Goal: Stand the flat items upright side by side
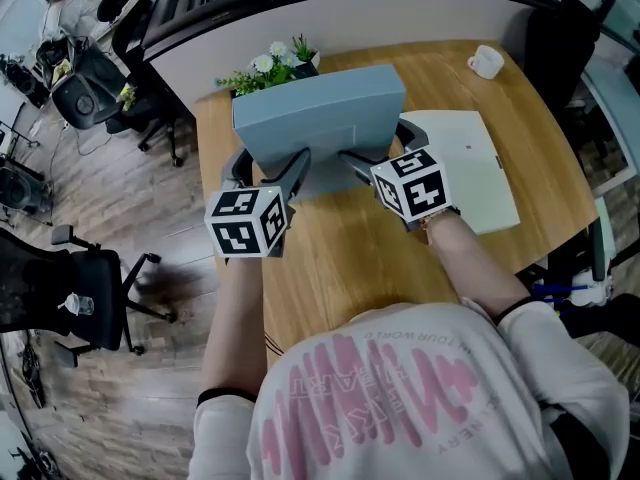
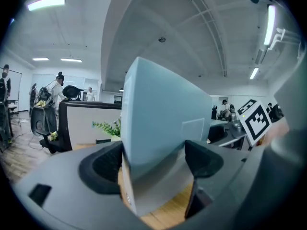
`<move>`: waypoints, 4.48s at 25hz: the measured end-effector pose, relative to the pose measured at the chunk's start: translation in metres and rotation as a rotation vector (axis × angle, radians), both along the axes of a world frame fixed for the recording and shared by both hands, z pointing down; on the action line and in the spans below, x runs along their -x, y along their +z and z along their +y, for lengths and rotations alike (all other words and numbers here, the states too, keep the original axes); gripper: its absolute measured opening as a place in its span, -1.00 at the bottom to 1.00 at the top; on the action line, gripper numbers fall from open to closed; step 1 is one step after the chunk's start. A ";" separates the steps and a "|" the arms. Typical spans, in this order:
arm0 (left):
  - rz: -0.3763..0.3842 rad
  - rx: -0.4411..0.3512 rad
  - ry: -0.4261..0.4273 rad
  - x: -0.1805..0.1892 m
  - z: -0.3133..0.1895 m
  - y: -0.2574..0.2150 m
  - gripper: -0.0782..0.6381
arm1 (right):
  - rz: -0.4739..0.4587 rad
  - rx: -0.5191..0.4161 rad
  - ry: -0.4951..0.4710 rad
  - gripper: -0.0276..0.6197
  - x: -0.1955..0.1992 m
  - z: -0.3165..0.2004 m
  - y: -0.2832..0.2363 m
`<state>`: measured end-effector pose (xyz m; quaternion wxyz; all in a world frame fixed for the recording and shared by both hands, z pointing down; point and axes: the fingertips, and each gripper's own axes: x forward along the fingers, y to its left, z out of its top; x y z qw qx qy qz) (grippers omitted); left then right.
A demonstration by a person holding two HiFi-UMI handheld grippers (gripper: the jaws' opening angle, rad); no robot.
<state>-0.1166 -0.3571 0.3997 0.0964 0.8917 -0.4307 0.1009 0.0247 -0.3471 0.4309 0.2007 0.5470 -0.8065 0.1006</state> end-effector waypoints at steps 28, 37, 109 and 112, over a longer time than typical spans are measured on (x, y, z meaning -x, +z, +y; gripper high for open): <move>0.025 -0.039 -0.018 0.004 0.002 -0.005 0.30 | -0.049 0.056 -0.051 0.56 0.000 -0.001 0.002; -0.033 -0.034 -0.026 0.001 0.007 -0.005 0.32 | -0.129 0.008 -0.043 0.55 0.000 -0.003 -0.003; -0.022 0.459 -0.138 -0.337 0.153 0.091 0.40 | -0.221 0.408 -0.194 0.41 -0.341 0.151 0.078; -0.071 0.316 -0.131 -0.338 0.156 0.062 0.43 | -0.237 0.278 -0.221 0.41 -0.340 0.150 0.054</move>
